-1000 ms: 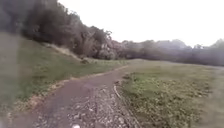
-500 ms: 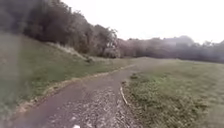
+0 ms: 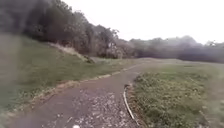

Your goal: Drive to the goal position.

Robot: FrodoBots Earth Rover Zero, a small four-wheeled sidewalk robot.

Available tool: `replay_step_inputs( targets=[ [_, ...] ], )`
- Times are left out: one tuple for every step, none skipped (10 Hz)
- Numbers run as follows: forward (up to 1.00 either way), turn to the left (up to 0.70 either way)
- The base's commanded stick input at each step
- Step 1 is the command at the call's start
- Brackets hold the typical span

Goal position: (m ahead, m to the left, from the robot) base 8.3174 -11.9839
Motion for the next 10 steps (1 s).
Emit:
replay_step_inputs(
  targets=[
    [0.70,0.00],
    [0.70,0.00],
    [0.70,0.00],
    [0.70,0.00],
    [0.70,0.00],
    [0.70,0.00],
    [0.70,0.00],
    [0.70,0.00],
    [0.70,0.00],
    [0.70,0.00]
  ],
)
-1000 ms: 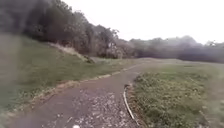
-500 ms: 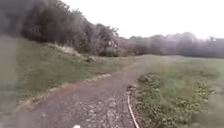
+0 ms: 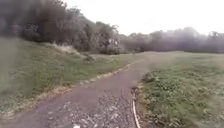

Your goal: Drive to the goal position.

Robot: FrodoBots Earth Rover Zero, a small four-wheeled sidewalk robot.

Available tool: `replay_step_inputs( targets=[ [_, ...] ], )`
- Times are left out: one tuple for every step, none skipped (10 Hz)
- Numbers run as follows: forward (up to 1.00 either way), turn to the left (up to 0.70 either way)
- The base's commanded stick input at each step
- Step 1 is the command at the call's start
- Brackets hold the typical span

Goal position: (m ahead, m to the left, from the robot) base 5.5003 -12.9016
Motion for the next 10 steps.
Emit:
replay_step_inputs(
  targets=[
    [0.70,0.00],
    [0.70,0.00],
    [0.70,0.00],
    [0.70,0.00],
    [0.70,0.00],
    [0.70,0.00],
    [0.70,0.00],
    [0.70,0.00],
    [0.70,0.00],
    [0.70,-0.01]
  ],
)
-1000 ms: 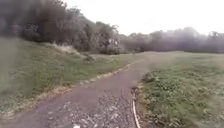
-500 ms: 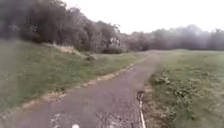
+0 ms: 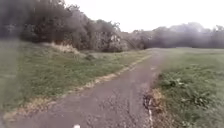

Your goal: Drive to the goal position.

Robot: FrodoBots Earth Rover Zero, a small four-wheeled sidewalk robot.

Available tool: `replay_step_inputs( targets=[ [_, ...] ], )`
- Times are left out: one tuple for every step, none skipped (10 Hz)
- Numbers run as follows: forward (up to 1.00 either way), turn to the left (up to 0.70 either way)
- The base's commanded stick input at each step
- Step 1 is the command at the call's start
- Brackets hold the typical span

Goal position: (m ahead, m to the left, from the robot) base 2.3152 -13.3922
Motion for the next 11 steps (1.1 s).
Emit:
replay_step_inputs(
  targets=[
    [0.70,-0.02],
    [0.70,-0.08],
    [0.70,-0.13],
    [0.70,-0.03],
    [0.70,0.00],
    [0.70,-0.06],
    [0.70,-0.13],
    [0.70,-0.14],
    [0.70,-0.14],
    [0.70,-0.14],
    [0.70,-0.14]
  ],
)
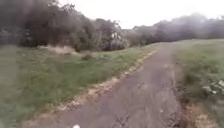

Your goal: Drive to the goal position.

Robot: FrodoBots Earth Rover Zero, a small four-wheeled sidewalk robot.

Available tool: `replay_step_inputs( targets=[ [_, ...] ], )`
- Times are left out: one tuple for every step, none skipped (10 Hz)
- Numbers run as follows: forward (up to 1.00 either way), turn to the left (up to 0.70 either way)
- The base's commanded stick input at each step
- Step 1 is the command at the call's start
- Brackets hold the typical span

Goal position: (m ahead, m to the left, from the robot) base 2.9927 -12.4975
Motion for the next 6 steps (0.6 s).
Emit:
replay_step_inputs(
  targets=[
    [0.70,-0.14],
    [0.70,-0.14],
    [0.70,-0.14],
    [0.70,-0.14],
    [0.70,-0.14],
    [0.70,-0.12]
  ],
)
